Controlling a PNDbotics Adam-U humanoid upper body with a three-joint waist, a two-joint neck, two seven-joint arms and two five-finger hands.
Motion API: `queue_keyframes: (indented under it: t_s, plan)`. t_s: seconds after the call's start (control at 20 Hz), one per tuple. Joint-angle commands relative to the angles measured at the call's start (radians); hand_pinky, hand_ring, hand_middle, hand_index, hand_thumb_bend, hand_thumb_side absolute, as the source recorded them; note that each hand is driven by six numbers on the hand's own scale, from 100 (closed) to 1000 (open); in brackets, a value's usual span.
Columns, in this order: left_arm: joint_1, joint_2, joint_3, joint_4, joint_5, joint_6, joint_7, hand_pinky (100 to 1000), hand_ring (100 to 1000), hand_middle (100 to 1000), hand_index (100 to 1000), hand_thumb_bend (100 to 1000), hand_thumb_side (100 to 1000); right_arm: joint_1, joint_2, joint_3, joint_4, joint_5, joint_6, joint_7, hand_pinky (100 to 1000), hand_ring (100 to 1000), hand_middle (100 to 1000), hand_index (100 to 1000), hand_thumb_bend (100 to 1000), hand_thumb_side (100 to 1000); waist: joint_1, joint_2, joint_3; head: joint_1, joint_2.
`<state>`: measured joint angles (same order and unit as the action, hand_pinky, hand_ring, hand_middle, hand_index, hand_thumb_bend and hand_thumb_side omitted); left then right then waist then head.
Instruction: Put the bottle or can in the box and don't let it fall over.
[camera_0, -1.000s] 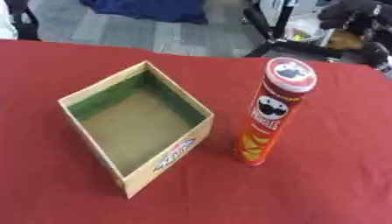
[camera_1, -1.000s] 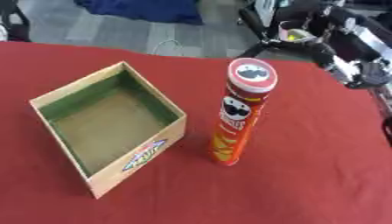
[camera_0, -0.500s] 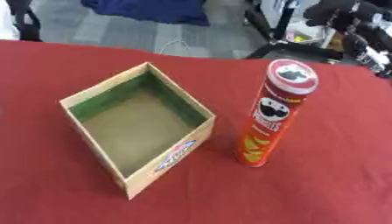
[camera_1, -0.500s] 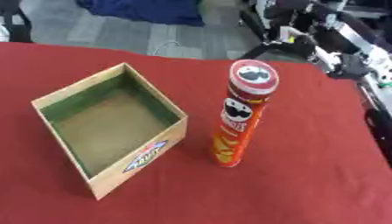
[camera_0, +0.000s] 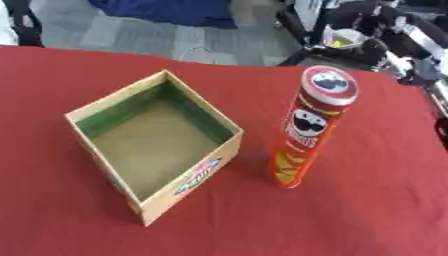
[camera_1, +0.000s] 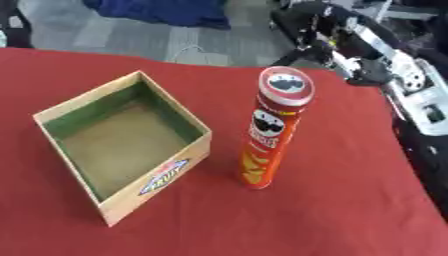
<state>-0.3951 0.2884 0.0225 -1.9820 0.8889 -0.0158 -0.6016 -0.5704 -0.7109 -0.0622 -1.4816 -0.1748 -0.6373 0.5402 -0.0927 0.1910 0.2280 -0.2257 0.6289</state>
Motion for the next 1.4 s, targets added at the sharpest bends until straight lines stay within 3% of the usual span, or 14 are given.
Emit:
queue_keyframes:
  t_s: [0.05,0.4,0.75,1.4]
  plan:
    - [-0.013,0.006,0.0,-0.018,0.003,0.003,-0.001,526,743,821,901,100,654,-0.012,-0.023,-0.012,-0.046,0.027,-0.129,0.111,899,897,865,942,100,705,0.003,-0.024,-0.003,0.004,0.005]
    - [-0.013,0.009,-0.003,-0.018,0.003,-0.001,-0.007,527,744,820,900,100,652,-0.007,-0.035,0.002,-0.146,0.115,-0.152,0.134,945,916,892,952,100,815,0.004,-0.025,-0.005,0.014,0.01]
    - [-0.014,0.008,-0.004,-0.018,0.002,0.002,-0.008,525,744,819,899,100,652,-0.001,-0.01,0.013,-0.14,0.155,-0.168,0.169,939,914,890,953,100,848,0.001,-0.025,-0.004,0.019,0.013]
    - [-0.013,0.01,-0.005,-0.018,0.001,0.002,-0.012,523,744,818,895,100,651,0.018,0.022,0.031,-0.146,0.152,-0.169,0.236,910,905,883,952,100,889,0.002,-0.024,-0.006,0.031,0.015]
